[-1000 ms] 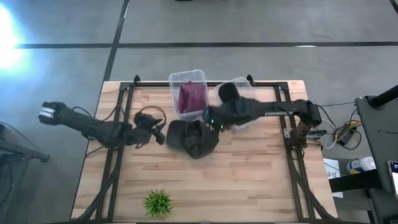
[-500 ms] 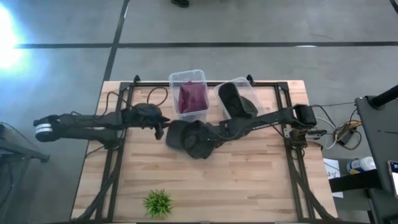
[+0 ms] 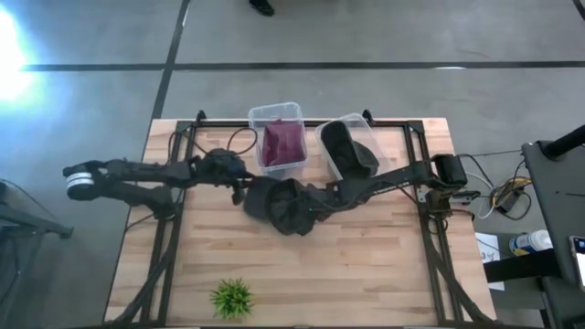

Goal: Pick & Place hat
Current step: Put the black cap into the right transparent bin

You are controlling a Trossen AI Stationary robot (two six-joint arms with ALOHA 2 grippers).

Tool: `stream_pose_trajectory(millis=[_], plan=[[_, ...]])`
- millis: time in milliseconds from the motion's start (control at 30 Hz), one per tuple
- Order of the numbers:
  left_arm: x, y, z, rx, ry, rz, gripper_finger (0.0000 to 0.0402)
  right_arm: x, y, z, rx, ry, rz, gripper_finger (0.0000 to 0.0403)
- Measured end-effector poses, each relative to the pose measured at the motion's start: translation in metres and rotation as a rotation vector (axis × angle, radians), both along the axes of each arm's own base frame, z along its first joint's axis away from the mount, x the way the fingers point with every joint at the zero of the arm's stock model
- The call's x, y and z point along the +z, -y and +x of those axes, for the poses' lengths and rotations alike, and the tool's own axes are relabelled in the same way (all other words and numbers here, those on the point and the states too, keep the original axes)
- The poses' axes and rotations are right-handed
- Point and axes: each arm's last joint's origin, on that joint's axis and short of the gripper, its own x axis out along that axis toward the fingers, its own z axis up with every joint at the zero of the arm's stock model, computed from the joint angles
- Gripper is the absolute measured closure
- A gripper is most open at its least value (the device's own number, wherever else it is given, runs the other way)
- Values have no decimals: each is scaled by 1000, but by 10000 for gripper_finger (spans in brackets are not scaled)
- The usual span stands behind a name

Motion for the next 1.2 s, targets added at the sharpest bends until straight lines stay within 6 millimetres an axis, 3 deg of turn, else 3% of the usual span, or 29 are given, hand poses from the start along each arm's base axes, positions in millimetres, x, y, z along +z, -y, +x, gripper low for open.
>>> stream_pose_trajectory(millis=[133, 433, 1100, 1200], plan=[[-2, -3, 6, -8, -11, 9, 287, -11, -4, -9, -2, -54, 18, 181], [16, -6, 12, -6, 6, 59, 287, -43, -1, -35, -55, -199, 18, 181], [-10, -4, 26, -81, -73, -270, 288, -38, 1, -31, -19, -177, -63, 181], [-13, -1, 26, -66, -92, -313, 305, -37, 1, -30, -17, -174, -73, 181]])
